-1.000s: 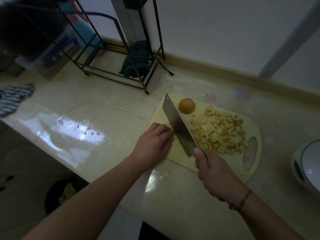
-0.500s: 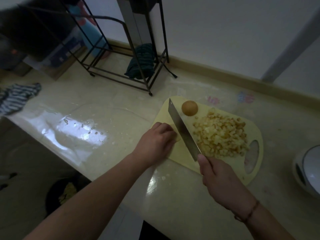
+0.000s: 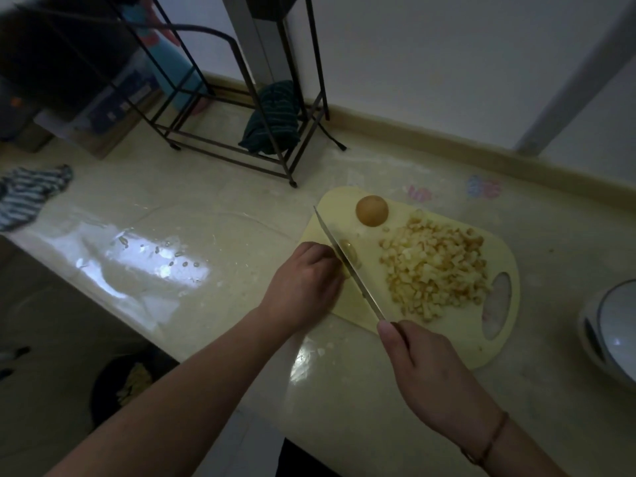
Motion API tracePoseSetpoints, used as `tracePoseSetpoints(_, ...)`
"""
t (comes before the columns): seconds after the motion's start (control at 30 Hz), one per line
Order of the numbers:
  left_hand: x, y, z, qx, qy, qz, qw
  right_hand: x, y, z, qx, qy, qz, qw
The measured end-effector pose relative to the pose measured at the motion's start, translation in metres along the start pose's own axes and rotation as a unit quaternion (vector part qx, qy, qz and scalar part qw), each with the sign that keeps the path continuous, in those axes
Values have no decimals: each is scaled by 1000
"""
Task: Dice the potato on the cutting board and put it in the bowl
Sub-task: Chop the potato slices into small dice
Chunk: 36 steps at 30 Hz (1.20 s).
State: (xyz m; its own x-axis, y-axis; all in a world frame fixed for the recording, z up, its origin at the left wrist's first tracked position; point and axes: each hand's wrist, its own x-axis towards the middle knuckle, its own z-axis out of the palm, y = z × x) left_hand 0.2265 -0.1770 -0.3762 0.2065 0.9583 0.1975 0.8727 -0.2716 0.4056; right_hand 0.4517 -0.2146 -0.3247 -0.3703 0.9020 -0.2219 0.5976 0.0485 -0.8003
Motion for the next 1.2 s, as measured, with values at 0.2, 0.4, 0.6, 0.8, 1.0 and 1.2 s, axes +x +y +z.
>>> tracePoseSetpoints(0.2,2,-1,-1,-1,-6,7,1000,-13,0,-1,-27,-8,0,1000)
tracePoseSetpoints(0.4,0,-1,0,-4,4,10,1000,-15,-3,5,-33,-16,23,999)
tracePoseSetpoints(0.6,-1,-1,0,-4,7,14,1000,17,-9,7,-25,-26,22,999)
tracePoseSetpoints(0.8,-2,-3,-1,13,-5,18,1000,15,1,-5,27,-9,36,999)
tracePoseSetpoints(1.0,0,-3,-5,-10,-9,14,1000,9,0,0,38,-3,31,999)
tracePoseSetpoints(1.2,-6,-8,-7,3,8,22,1000,-1,-3,2,30,-8,1,1000)
